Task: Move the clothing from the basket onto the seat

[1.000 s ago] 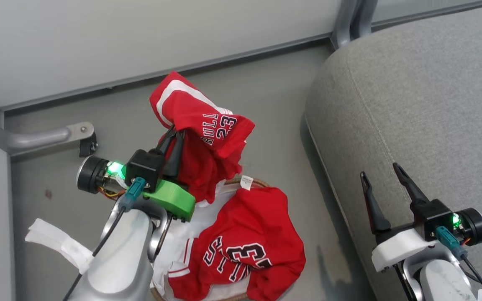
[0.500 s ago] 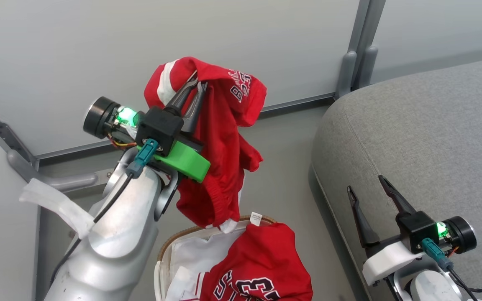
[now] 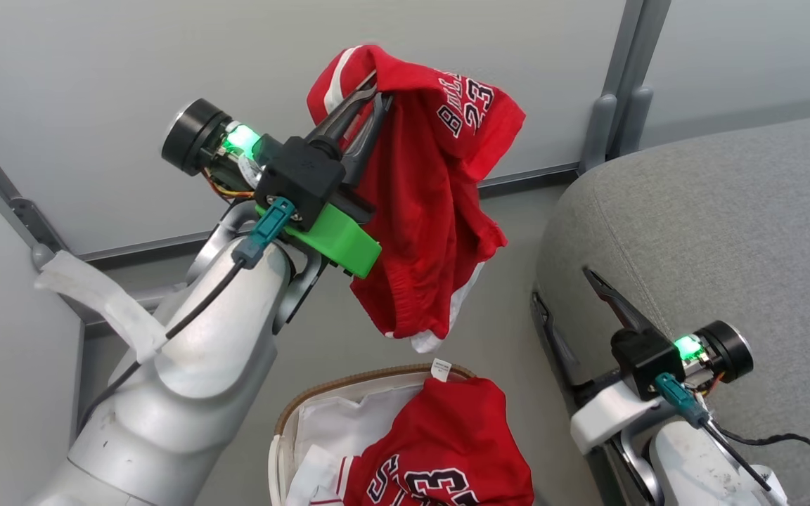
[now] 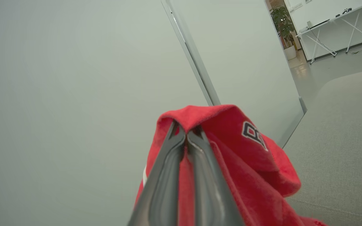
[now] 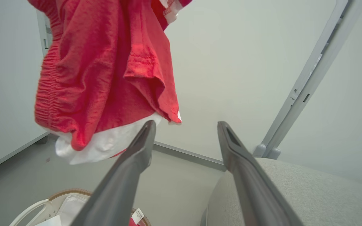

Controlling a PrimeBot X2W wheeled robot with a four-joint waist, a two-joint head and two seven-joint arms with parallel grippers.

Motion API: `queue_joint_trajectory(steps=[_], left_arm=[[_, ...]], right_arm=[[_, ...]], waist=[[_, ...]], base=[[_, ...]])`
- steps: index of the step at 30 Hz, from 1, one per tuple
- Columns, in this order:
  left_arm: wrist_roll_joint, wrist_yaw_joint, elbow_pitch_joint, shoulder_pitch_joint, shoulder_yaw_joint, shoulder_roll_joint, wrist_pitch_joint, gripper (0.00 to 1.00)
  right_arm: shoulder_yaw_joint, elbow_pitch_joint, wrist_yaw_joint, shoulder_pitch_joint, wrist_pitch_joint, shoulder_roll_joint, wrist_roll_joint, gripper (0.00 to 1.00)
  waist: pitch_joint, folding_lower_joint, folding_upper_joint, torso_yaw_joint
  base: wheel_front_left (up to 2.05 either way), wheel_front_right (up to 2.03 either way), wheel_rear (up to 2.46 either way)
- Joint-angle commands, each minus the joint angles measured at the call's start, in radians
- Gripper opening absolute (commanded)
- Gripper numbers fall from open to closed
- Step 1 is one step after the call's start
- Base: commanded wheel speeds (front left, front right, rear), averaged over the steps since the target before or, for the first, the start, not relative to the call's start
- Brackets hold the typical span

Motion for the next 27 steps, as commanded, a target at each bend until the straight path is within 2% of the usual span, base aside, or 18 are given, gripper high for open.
queue_joint_trajectory(steps=[1, 8, 18, 19, 20, 22, 25, 27], left_arm=[[-0.007, -0.003, -0.005, -0.02, -0.01, 0.001, -0.001, 0.0], [-0.038, -0.003, -0.025, -0.051, -0.06, -0.008, 0.0, 0.0], [-0.067, -0.003, -0.067, -0.047, -0.105, -0.013, 0.0, 0.0], [-0.073, -0.003, -0.071, -0.04, -0.109, -0.013, -0.001, 0.0], [-0.076, -0.003, -0.073, -0.036, -0.111, -0.012, 0.0, 0.0], [-0.083, -0.003, -0.074, -0.025, -0.111, -0.009, 0.0, 0.0], [-0.099, -0.003, -0.071, -0.006, -0.102, -0.007, 0.0, 0.0], [-0.105, -0.002, -0.067, 0.006, -0.098, -0.005, 0.0, 0.0]], right_arm=[[0.01, 0.011, -0.001, -0.021, -0.002, -0.003, -0.012, 1.0], [0.108, 0.093, -0.001, -0.121, -0.002, -0.004, -0.029, 1.0], [0.183, 0.168, -0.001, -0.22, -0.002, -0.004, -0.002, 1.0], [0.186, 0.174, -0.001, -0.232, -0.002, -0.004, 0.003, 0.86], [0.188, 0.177, -0.001, -0.239, -0.002, -0.004, 0.007, 0.61], [0.189, 0.184, -0.001, -0.249, -0.002, -0.004, 0.015, 0.29], [0.185, 0.189, -0.001, -0.258, -0.002, -0.004, 0.026, 0.0], [0.181, 0.188, -0.001, -0.261, -0.002, -0.004, 0.029, 0.0]], waist=[[0.0, 0.0001, 0.0, 0.005], [-0.002, 0.0001, 0.0, 0.029], [-0.002, 0.0001, 0.0, 0.059], [-0.002, 0.0001, 0.0, 0.061], [-0.002, 0.0001, 0.0, 0.062], [-0.003, 0.0001, 0.0, 0.064], [-0.003, 0.0001, 0.0, 0.064], [-0.002, 0.0001, 0.0, 0.063]], base=[[0.0, 0.0, 0.0], [0.0, 0.0, 0.0], [0.0, 0.0, 0.0], [0.0, 0.0, 0.0], [0.0, 0.0, 0.0], [0.0, 0.0, 0.0], [0.0, 0.0, 0.0], [0.0, 0.0, 0.0]])
